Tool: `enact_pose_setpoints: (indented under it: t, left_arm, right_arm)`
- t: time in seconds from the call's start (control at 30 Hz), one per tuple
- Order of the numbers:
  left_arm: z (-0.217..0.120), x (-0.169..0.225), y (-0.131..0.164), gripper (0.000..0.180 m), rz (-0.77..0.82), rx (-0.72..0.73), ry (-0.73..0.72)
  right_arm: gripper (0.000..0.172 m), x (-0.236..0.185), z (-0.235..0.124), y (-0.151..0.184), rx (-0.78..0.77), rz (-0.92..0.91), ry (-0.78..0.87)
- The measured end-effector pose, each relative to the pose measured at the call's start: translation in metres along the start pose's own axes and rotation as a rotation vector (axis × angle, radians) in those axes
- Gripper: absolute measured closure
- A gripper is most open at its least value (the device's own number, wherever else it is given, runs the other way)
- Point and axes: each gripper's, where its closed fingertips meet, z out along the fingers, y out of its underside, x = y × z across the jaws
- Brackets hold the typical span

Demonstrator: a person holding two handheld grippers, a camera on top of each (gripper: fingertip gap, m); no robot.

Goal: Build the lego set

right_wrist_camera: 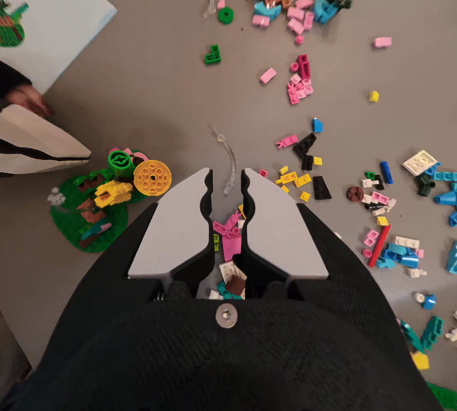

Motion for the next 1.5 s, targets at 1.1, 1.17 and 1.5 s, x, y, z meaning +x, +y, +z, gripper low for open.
enact_pose_setpoints:
  t: [1.1,1.17,1.5]
  left_arm:
    - [-0.009,0.017,-0.021,0.180,0.093,0.077,0.008]
    - [-0.009,0.017,-0.021,0.180,0.082,0.083,0.012]
    - [-0.008,0.021,-0.020,0.180,0.057,0.075,0.060]
  right_arm:
    - [0.163,-0.061,-0.081,0.035,0.789,-0.236,0.757]
    - [0.163,-0.063,-0.075,0.035,0.756,-0.263,0.760]
    - [0.165,-0.066,-0.071,0.036,0.732,-0.311,0.763]
